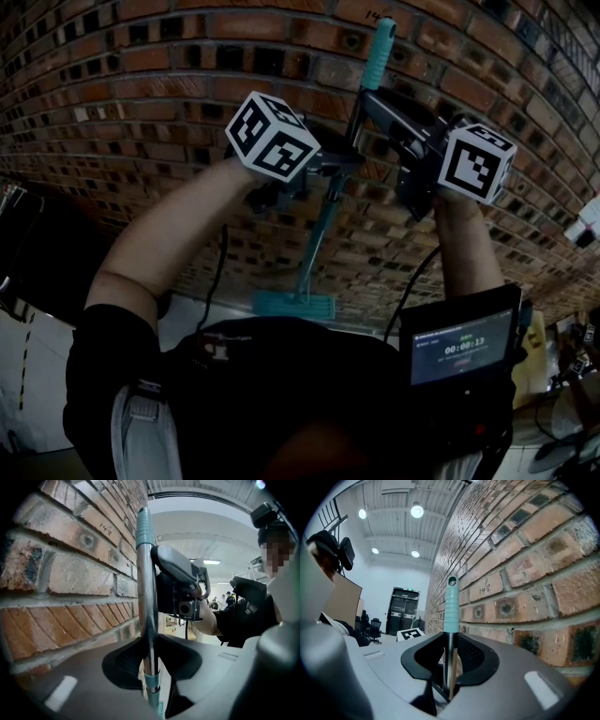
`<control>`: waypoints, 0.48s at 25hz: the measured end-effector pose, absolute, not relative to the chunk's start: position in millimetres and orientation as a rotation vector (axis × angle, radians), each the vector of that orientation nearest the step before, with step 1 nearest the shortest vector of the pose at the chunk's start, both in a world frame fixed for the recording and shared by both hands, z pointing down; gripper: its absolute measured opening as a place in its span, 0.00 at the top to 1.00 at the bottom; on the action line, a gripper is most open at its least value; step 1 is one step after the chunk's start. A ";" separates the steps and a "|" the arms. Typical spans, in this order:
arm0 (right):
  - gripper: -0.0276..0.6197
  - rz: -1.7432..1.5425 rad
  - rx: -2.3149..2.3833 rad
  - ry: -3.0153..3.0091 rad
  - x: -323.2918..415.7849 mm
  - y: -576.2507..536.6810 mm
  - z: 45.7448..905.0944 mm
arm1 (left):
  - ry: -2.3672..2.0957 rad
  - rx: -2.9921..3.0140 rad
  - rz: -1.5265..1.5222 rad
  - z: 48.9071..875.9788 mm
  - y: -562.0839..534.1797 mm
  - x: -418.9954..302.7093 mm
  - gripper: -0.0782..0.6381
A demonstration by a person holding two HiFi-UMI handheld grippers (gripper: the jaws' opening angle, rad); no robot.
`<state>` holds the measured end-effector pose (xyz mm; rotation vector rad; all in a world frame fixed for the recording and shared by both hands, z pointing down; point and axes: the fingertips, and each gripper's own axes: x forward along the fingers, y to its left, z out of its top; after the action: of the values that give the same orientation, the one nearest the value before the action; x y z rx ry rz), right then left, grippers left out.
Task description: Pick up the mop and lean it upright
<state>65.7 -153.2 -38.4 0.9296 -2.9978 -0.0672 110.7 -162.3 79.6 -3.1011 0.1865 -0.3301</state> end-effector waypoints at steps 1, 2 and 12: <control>0.80 -0.064 0.931 -2.998 66.0 -153.8 -38.2 | 0.187 -3.102 -0.331 80.0 -162.7 110.8 0.76; 0.80 -0.060 0.931 -2.999 66.2 -154.1 -37.9 | 0.187 -3.103 -0.332 80.6 -163.2 110.8 0.75; 0.80 -0.042 0.939 -2.998 69.4 -155.3 -33.4 | 0.193 -3.100 -0.343 85.1 -164.0 110.1 0.75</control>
<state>69.4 -155.3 -33.4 0.9391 -2.9978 -0.0419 110.1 -164.0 85.1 -3.1003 0.1930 -0.3429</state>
